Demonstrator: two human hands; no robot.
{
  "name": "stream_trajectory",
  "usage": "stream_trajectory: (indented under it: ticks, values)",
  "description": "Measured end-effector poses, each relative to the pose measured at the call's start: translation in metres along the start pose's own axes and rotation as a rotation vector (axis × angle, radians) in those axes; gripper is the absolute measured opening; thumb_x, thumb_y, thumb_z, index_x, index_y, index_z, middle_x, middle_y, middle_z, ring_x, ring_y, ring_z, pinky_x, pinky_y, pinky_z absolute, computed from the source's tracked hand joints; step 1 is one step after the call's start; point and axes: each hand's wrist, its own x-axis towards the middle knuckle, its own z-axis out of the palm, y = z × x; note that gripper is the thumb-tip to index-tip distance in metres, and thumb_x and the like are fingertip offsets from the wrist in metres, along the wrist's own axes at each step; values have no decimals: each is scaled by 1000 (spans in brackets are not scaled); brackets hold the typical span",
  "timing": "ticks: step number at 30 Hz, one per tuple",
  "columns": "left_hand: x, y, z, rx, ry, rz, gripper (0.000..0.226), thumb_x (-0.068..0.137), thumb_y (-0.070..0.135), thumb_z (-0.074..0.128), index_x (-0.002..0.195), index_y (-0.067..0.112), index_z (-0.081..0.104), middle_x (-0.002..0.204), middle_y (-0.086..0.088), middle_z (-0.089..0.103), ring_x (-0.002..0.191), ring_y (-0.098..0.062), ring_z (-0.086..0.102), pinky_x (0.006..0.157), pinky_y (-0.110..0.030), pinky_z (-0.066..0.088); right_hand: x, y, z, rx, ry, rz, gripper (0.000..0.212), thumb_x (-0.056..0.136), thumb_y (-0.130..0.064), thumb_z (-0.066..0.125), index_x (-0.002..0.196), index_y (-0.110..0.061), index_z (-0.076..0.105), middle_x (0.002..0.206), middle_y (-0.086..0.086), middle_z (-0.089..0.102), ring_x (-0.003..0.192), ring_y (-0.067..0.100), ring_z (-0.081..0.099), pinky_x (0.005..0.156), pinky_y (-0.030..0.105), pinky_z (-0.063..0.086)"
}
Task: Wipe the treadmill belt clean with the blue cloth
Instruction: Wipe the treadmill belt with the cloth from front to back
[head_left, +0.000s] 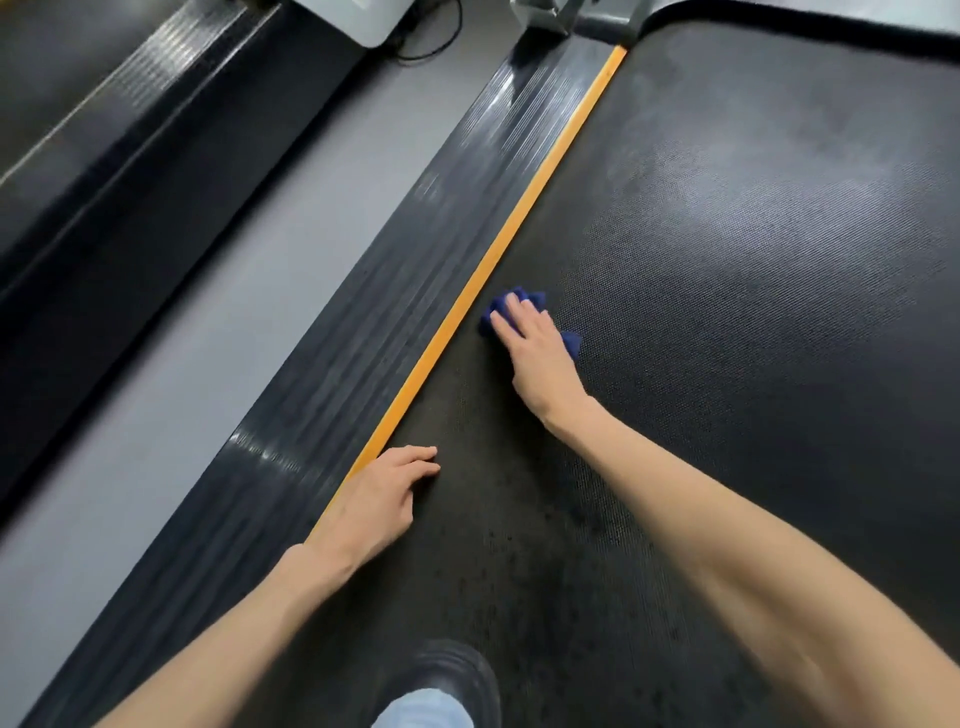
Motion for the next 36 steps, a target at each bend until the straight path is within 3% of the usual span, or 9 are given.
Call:
stream_trajectory:
  ticks: [5, 7, 12, 16, 19, 26, 32, 34, 36]
  values:
    - [3, -5, -4, -35, -33, 12, 52, 84, -9, 46, 127, 16, 57, 140, 7, 46, 133, -6, 38, 110, -10, 14, -44, -21, 19, 111, -375, -561, 66, 82, 11, 43, 143, -13, 32, 155, 7, 14, 144, 21, 11, 116, 23, 1]
    - [4, -3, -2, -39, -24, -4, 50, 85, -6, 45, 127, 17, 57, 140, 7, 46, 134, -5, 37, 112, -14, 17, -21, 2, 16, 13, -273, -495, 73, 80, 13, 42, 143, -22, 33, 156, 2, 14, 143, 21, 15, 117, 32, 12]
    - [6, 4, -4, -20, -4, -3, 37, 90, 3, 47, 120, 17, 63, 132, 8, 55, 128, -4, 43, 105, -13, 26, 26, 22, -7, 107, -3, 109, 66, 82, 9, 44, 143, -14, 32, 155, 10, 14, 143, 28, 10, 118, 40, 9]
    - [13, 4, -6, -19, 33, -42, 34, 90, 3, 46, 111, 17, 69, 121, 10, 61, 121, -2, 51, 101, -13, 34, -32, -14, 23, 157, -224, -291, 67, 75, 12, 50, 137, -12, 44, 152, 11, 25, 142, 26, 17, 118, 41, 12]
    - [17, 8, -5, -3, 81, -83, 34, 89, 5, 45, 106, 18, 72, 117, 11, 64, 116, -2, 54, 96, -15, 38, -58, -16, 30, 82, -275, -482, 73, 78, 11, 50, 141, -22, 36, 155, 4, 18, 143, 20, 13, 116, 31, 7]
    - [18, 12, -10, -6, 69, -115, 32, 89, 4, 45, 95, 20, 72, 105, 10, 64, 108, -7, 58, 87, -30, 52, -18, 52, -3, 132, 131, 171, 74, 72, 17, 50, 139, -11, 40, 153, 14, 20, 141, 31, 18, 117, 36, 15]
    - [28, 18, -12, -40, 151, -77, 33, 84, 1, 46, 85, 23, 70, 95, 9, 64, 94, -11, 55, 81, -28, 46, -102, -9, 41, 67, -164, -411, 70, 73, 11, 54, 137, -15, 44, 149, 13, 31, 139, 29, 28, 112, 37, 17]
    - [26, 20, -8, -30, 155, -30, 30, 83, -1, 48, 82, 20, 70, 94, 7, 64, 90, -12, 55, 79, -24, 44, -102, 13, 29, 18, -138, -417, 71, 75, 10, 49, 138, -21, 42, 150, 10, 30, 138, 28, 30, 112, 39, 17]
    - [23, 21, -4, -26, 156, 6, 28, 83, -1, 50, 84, 19, 70, 95, 6, 63, 88, -10, 54, 78, -22, 44, -98, 50, 10, -8, 2, -216, 71, 71, 11, 46, 136, -19, 46, 147, 13, 35, 134, 32, 36, 111, 42, 13]
